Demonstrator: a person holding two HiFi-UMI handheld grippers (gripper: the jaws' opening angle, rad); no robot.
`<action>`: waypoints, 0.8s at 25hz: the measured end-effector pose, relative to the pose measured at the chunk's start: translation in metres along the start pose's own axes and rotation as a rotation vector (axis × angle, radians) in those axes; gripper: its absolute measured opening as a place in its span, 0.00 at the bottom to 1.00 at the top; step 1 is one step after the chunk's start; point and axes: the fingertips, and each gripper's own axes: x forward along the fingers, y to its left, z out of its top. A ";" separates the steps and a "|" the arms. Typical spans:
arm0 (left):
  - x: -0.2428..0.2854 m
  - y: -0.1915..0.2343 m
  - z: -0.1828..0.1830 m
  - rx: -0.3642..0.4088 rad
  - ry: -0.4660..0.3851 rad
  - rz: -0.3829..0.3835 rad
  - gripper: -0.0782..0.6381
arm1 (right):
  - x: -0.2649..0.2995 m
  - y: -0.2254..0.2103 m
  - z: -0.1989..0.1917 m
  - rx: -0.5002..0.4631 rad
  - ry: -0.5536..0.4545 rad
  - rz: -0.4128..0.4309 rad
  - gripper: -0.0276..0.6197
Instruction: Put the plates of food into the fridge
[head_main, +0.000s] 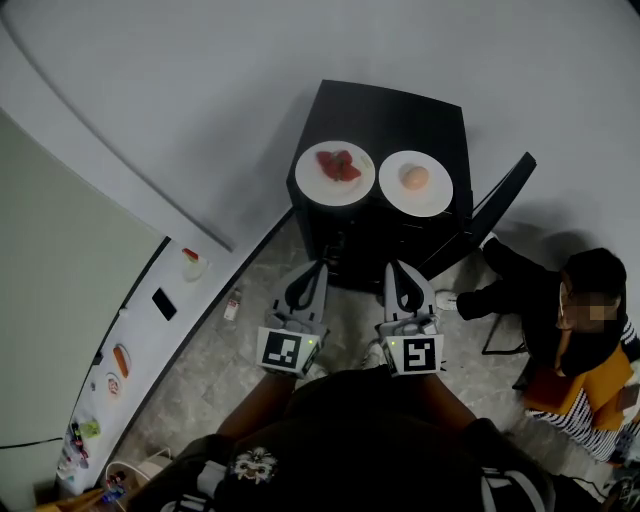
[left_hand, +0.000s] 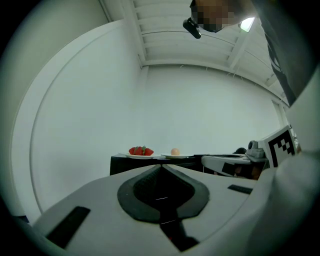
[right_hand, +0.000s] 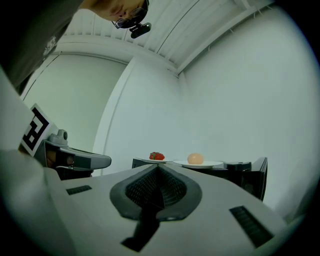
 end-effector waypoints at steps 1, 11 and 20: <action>0.002 -0.002 0.000 -0.002 0.002 -0.005 0.14 | 0.000 -0.003 -0.001 0.002 0.012 -0.005 0.08; 0.014 -0.008 0.004 -0.003 0.015 -0.017 0.14 | 0.013 -0.035 -0.016 0.290 0.074 -0.038 0.08; 0.017 -0.014 0.003 -0.010 0.009 -0.032 0.14 | 0.027 -0.057 -0.016 0.593 0.057 -0.067 0.23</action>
